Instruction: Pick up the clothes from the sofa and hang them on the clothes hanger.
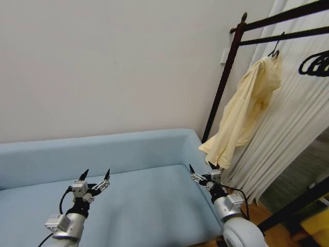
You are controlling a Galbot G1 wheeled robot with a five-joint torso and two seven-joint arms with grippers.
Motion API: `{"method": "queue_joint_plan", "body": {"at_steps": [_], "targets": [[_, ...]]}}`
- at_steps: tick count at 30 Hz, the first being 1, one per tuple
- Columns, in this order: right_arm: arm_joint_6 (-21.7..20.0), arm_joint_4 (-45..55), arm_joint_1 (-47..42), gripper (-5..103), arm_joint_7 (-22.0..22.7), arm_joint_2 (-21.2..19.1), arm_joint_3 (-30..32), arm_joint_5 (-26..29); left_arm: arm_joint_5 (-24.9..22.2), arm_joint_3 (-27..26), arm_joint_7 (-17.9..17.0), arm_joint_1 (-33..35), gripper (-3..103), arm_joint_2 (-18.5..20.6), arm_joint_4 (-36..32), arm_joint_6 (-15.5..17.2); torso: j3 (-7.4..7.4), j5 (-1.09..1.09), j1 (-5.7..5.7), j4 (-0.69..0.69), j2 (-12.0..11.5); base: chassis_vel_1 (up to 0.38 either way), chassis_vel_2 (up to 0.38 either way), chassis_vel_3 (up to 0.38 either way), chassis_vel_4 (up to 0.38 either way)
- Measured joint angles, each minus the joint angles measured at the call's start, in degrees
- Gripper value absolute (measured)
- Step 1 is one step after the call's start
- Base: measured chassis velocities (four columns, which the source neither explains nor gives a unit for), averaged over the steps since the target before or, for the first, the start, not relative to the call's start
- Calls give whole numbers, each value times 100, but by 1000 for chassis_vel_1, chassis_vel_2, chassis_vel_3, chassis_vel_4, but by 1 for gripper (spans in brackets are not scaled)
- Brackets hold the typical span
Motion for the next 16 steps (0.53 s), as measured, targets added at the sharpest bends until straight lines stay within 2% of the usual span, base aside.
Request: {"method": "queue_joint_plan", "body": {"at_steps": [16], "targets": [[3,-6,6,100,6,-3,-8,6,0,-1,-5,-1,100,-2,6,-6,0,0,0,0,0,0,0,0,0]]}}
